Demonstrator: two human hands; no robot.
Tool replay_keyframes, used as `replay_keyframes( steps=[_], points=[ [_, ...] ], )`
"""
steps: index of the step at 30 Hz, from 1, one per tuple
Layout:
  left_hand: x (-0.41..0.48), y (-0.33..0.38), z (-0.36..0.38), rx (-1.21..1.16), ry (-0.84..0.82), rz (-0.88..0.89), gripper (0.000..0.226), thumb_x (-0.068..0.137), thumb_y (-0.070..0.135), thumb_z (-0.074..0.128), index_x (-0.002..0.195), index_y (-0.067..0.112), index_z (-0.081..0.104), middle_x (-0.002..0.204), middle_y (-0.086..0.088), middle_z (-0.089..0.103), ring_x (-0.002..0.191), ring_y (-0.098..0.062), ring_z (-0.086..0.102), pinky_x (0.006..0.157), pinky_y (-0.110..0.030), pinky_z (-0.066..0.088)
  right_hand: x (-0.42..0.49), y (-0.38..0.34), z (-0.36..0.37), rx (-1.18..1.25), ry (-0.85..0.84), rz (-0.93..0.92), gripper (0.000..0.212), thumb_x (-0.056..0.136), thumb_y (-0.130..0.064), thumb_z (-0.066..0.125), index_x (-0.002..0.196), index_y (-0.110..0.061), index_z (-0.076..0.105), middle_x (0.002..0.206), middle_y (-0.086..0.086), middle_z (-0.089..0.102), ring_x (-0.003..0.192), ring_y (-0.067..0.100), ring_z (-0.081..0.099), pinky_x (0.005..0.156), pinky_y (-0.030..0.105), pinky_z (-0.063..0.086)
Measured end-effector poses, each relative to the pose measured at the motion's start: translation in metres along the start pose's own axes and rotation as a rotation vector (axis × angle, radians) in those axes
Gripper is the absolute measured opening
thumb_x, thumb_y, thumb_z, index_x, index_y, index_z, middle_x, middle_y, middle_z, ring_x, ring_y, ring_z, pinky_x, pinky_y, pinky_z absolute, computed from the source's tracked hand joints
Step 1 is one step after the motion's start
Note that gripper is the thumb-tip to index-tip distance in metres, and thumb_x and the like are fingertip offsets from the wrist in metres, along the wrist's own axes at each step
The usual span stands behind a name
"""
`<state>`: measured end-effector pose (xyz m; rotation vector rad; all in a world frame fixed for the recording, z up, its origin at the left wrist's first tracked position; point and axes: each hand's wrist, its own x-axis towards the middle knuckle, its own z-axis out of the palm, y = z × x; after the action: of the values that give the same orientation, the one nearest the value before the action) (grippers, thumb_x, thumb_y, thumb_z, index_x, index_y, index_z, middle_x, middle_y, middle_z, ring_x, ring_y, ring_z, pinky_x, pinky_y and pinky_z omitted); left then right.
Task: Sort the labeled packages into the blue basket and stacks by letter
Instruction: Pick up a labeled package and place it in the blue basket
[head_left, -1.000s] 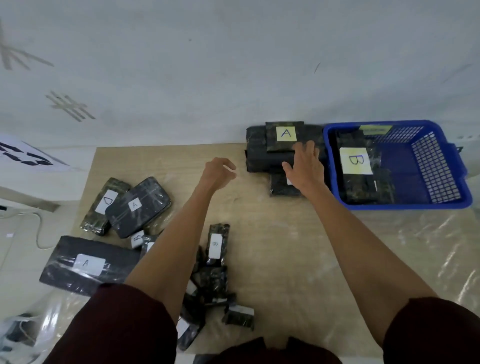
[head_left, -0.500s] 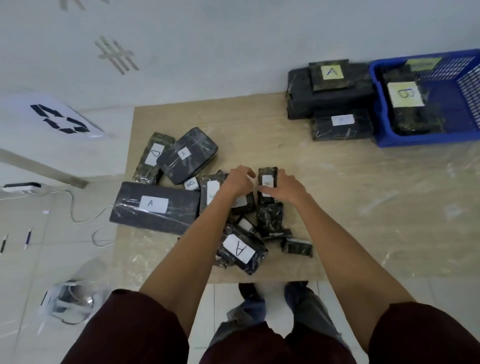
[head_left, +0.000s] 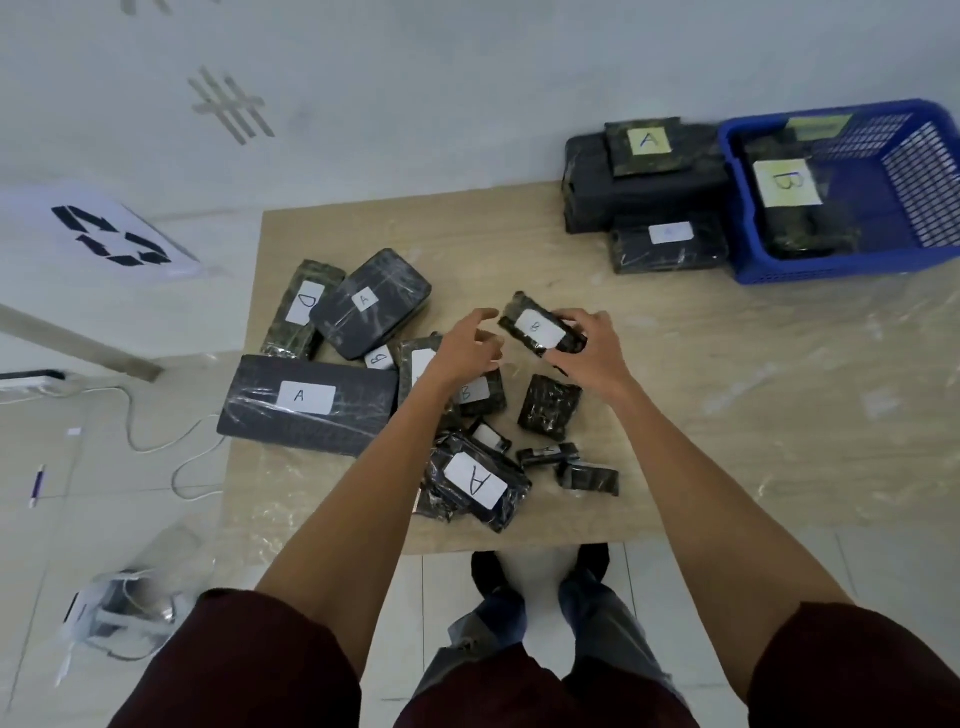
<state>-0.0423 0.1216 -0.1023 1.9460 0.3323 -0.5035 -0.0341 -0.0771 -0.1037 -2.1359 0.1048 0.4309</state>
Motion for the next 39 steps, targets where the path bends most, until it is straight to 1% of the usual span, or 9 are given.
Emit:
replay_keyframes(
  steps=[3,8,12,16,23,26,29,32,39],
  points=[
    [-0.002,0.008,0.001,-0.131,0.015,0.061,0.044,0.104,0.014,0.053,0.147,0.015,0.044,0.126,-0.018,0.062,0.105,-0.028,0.068,0.084,-0.034,0.06,-0.004,-0.01,-0.024,0.041,-0.051,-0.09,0.057,0.076,-0.003,0.079,0.128,-0.022,0.065,0.119,0.007,0.043,0.113,0.02,0.049,0.097,0.029,0.046],
    [-0.015,0.023,0.003,-0.276,0.016,0.129,0.041,0.102,0.013,0.058,0.142,0.01,0.049,0.116,-0.018,0.068,0.093,-0.024,0.072,0.073,-0.026,0.062,-0.008,-0.027,-0.051,0.083,-0.055,-0.144,0.061,0.07,0.005,0.077,0.123,-0.023,0.069,0.121,0.008,0.046,0.111,0.017,0.051,0.094,0.028,0.05],
    [-0.02,0.03,0.004,-0.354,0.003,0.139,0.041,0.102,0.012,0.058,0.141,0.007,0.049,0.111,-0.019,0.069,0.088,-0.022,0.073,0.076,-0.029,0.062,-0.012,-0.034,-0.063,0.272,-0.056,-0.158,0.063,0.068,0.011,0.078,0.123,-0.018,0.069,0.123,0.009,0.059,0.11,0.023,0.062,0.086,0.028,0.058],
    [-0.024,0.04,0.003,-0.429,-0.011,0.16,0.041,0.102,0.013,0.058,0.141,0.005,0.047,0.113,-0.021,0.068,0.091,-0.024,0.071,0.079,-0.032,0.062,-0.021,-0.041,-0.067,0.456,0.034,-0.122,0.065,0.074,0.01,0.075,0.131,-0.018,0.06,0.116,0.003,0.062,0.097,0.016,0.062,0.069,0.02,0.054],
    [-0.033,0.078,0.009,-0.599,0.03,0.155,0.034,0.102,0.014,0.057,0.133,0.006,0.046,0.121,-0.021,0.064,0.105,-0.027,0.069,0.092,-0.043,0.059,-0.034,-0.052,-0.075,0.707,0.015,-0.107,0.051,0.092,0.0,0.062,0.134,-0.028,0.056,0.124,0.011,0.059,0.105,0.028,0.066,0.078,0.045,0.062],
    [-0.034,0.091,0.013,-0.605,0.009,0.174,0.038,0.099,0.013,0.061,0.132,0.006,0.042,0.122,-0.02,0.064,0.111,-0.029,0.067,0.093,-0.045,0.059,-0.037,-0.055,-0.083,0.761,0.036,-0.11,0.04,0.097,-0.006,0.059,0.134,-0.021,0.057,0.114,0.008,0.061,0.097,0.023,0.067,0.075,0.041,0.06],
    [-0.037,0.109,0.019,-0.557,0.007,0.25,0.047,0.096,0.016,0.068,0.133,0.016,0.038,0.118,-0.015,0.064,0.107,-0.027,0.067,0.088,-0.038,0.061,-0.034,-0.059,-0.094,0.747,0.071,-0.146,0.035,0.098,-0.011,0.06,0.132,-0.019,0.058,0.11,0.008,0.062,0.091,0.022,0.066,0.067,0.036,0.057],
    [-0.038,0.127,0.03,-0.543,0.013,0.329,0.043,0.096,0.014,0.067,0.131,0.021,0.044,0.119,-0.013,0.062,0.106,-0.028,0.068,0.087,-0.04,0.061,-0.029,-0.063,-0.105,0.745,0.075,-0.169,0.034,0.098,-0.014,0.062,0.131,-0.019,0.057,0.111,0.008,0.063,0.089,0.021,0.066,0.062,0.033,0.055],
    [-0.032,0.17,0.064,-0.566,0.115,0.39,0.032,0.095,0.004,0.065,0.121,0.016,0.052,0.12,-0.018,0.061,0.1,-0.027,0.069,0.084,-0.041,0.062,-0.011,-0.057,-0.148,0.736,0.061,-0.223,0.027,0.094,-0.008,0.065,0.118,-0.018,0.059,0.118,0.02,0.062,0.094,0.029,0.069,0.073,0.046,0.062]
  ],
)
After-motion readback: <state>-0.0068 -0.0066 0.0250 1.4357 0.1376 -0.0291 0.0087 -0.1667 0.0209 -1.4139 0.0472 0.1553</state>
